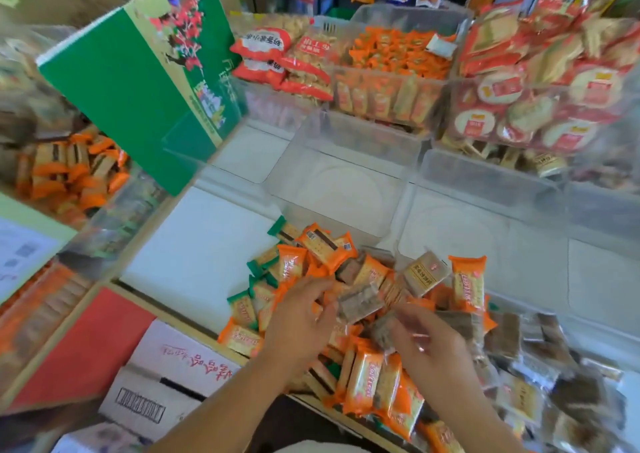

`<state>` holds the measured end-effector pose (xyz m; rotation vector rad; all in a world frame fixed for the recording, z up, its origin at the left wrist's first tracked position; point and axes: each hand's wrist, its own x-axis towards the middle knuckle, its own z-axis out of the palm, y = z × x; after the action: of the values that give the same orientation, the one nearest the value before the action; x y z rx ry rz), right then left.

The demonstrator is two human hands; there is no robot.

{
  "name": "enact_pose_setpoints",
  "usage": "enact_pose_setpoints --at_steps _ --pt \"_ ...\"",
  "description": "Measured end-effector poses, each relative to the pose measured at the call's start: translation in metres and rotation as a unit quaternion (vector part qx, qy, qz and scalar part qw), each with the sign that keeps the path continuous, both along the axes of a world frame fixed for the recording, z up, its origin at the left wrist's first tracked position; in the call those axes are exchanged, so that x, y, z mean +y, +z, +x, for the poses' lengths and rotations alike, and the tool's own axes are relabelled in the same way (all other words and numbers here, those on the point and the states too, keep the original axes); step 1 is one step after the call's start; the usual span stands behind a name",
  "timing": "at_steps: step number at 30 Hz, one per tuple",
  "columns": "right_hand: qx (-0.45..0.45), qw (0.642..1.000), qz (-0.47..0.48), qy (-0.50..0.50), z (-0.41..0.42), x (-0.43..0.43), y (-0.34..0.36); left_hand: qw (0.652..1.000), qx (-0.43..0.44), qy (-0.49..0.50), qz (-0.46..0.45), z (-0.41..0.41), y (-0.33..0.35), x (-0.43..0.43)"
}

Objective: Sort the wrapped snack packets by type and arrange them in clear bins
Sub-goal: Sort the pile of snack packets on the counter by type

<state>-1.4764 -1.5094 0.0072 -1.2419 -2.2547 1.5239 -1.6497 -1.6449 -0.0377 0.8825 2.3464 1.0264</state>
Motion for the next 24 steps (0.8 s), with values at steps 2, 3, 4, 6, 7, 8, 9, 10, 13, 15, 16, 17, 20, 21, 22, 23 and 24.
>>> enact_pose_setpoints --at_steps 2,3,4,6,7,8,9,10,13,15,16,17,20,21,22,23,24 --pt "0.008 1.0 0.007 0.014 -0.018 -0.001 0.003 0.996 0.002 0.072 -0.047 -0.024 0.001 -0.016" --pt "0.007 0.999 0.02 0.028 -0.031 0.0 0.003 0.992 -0.005 0.097 -0.086 -0.039 0.001 -0.022" --pt "0.004 0.998 0.039 0.043 -0.046 0.0 0.002 0.986 -0.019 0.108 -0.125 -0.054 0.001 -0.026" --pt "-0.009 0.994 0.082 0.068 -0.081 0.002 -0.004 0.977 -0.068 0.106 -0.174 -0.081 -0.003 -0.029" --pt "-0.019 0.991 0.103 0.078 -0.099 0.002 -0.007 0.974 -0.1 0.099 -0.179 -0.09 -0.007 -0.029" --pt "-0.031 0.987 0.127 0.089 -0.117 0.002 -0.012 0.973 -0.126 0.09 -0.173 -0.096 -0.011 -0.029" --pt "-0.044 0.982 0.155 0.101 -0.133 0.002 -0.018 0.972 -0.148 0.082 -0.166 -0.1 -0.018 -0.029" --pt "-0.065 0.975 0.179 0.116 -0.146 0.002 -0.025 0.971 -0.166 0.075 -0.158 -0.103 -0.025 -0.027" --pt "-0.144 0.953 0.221 0.151 -0.175 -0.001 -0.043 0.97 -0.19 0.058 -0.143 -0.111 -0.045 -0.023" --pt "-0.184 0.942 0.228 0.165 -0.184 -0.003 -0.05 0.972 -0.181 0.035 -0.143 -0.115 -0.056 -0.021" --pt "-0.197 0.939 0.228 0.168 -0.187 -0.003 -0.054 0.973 -0.178 0.023 -0.146 -0.116 -0.059 -0.02" --pt "-0.203 0.939 0.225 0.163 -0.188 -0.003 -0.057 0.972 -0.181 0.012 -0.147 -0.118 -0.062 -0.019" --pt "-0.214 0.949 0.197 0.119 -0.191 0.001 -0.059 0.971 -0.195 -0.009 -0.137 -0.122 -0.062 -0.016" --pt "-0.214 0.952 0.192 0.102 -0.192 0.002 -0.056 0.974 -0.189 -0.008 -0.126 -0.123 -0.062 -0.015" --pt "-0.209 0.956 0.188 0.085 -0.193 0.002 -0.051 0.976 -0.184 -0.004 -0.116 -0.125 -0.062 -0.015" --pt "-0.195 0.96 0.187 0.07 -0.193 0.002 -0.046 0.979 -0.176 0.002 -0.107 -0.128 -0.061 -0.016" --pt "-0.173 0.966 0.183 0.058 -0.191 0.0 -0.04 0.981 -0.165 0.006 -0.098 -0.131 -0.061 -0.016"
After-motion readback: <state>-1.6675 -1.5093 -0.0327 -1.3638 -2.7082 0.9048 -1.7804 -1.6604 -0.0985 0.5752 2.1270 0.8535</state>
